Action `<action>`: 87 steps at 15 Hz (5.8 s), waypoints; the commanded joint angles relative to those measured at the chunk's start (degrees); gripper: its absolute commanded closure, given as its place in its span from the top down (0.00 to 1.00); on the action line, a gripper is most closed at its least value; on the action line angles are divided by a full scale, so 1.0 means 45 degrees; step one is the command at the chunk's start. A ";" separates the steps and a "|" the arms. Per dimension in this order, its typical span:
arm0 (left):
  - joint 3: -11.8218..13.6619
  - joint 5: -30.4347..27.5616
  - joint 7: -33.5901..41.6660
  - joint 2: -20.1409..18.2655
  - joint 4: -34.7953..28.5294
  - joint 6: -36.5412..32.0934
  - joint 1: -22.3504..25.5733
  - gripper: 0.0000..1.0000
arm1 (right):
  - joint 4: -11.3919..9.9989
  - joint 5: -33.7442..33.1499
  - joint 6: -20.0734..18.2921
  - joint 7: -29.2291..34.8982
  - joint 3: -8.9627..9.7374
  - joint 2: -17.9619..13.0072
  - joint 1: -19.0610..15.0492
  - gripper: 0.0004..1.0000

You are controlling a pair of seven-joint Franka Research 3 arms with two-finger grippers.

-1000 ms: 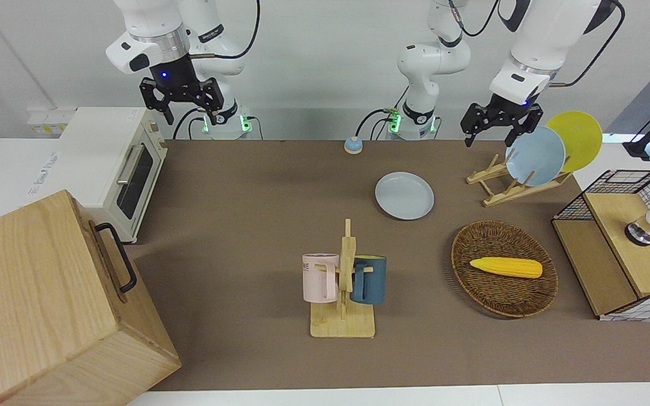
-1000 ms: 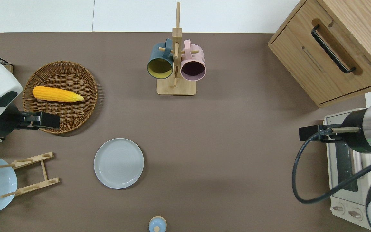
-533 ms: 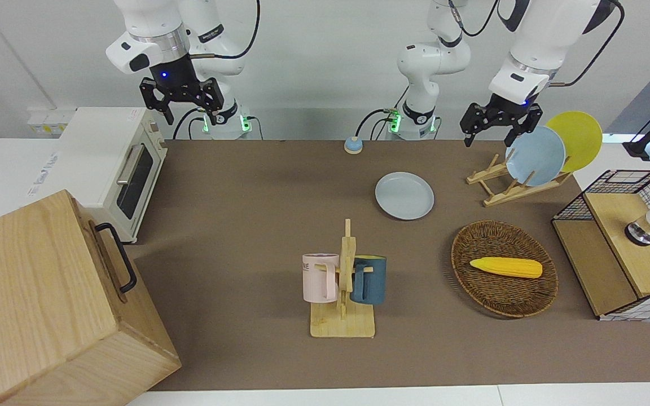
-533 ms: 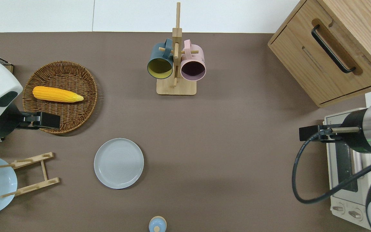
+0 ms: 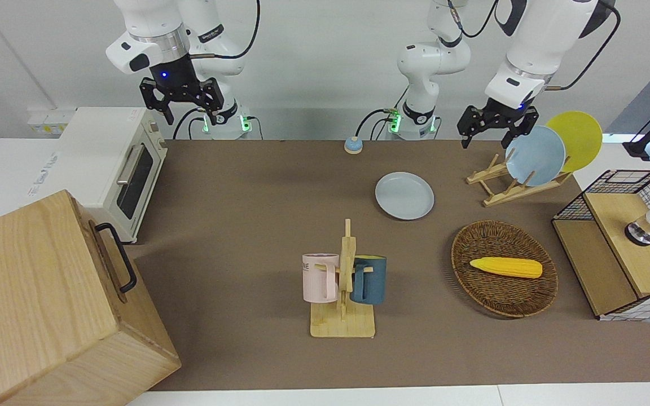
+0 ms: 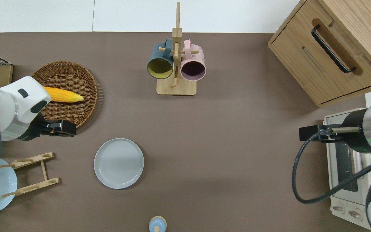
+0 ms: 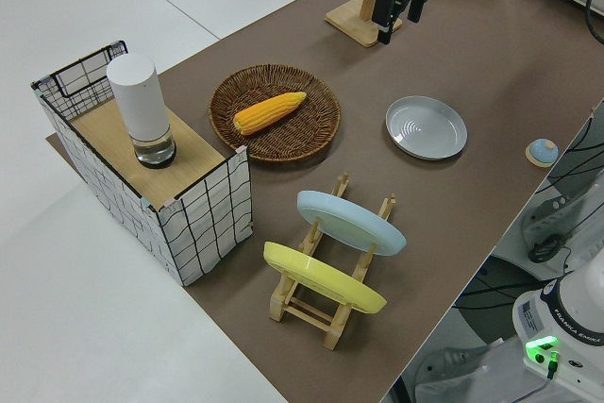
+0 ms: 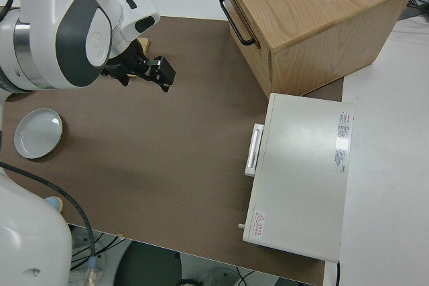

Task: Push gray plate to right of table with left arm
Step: 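Move the left gripper down to the edge of the gray plate, then lower the left gripper against the gray plate's rim nearest the robot, then push the gray plate with the left gripper toward the toaster oven side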

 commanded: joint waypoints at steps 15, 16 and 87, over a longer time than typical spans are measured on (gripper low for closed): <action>-0.0042 -0.2445 -0.0517 -0.0553 -0.7534 0.6237 0.0556 0.99 | -0.0347 0.0274 0.0003 0.0130 0.0185 -0.0349 -0.0312 1.00; -0.0042 -0.2488 -0.0517 -0.0553 -0.7555 0.6239 0.0537 0.99 | -0.0347 0.0274 0.0003 0.0130 0.0185 -0.0349 -0.0312 1.00; -0.1978 -0.3738 -1.2490 0.2844 -0.6756 1.2605 -0.7605 0.00 | -0.0347 0.0274 0.0003 0.0130 0.0185 -0.0349 -0.0312 1.00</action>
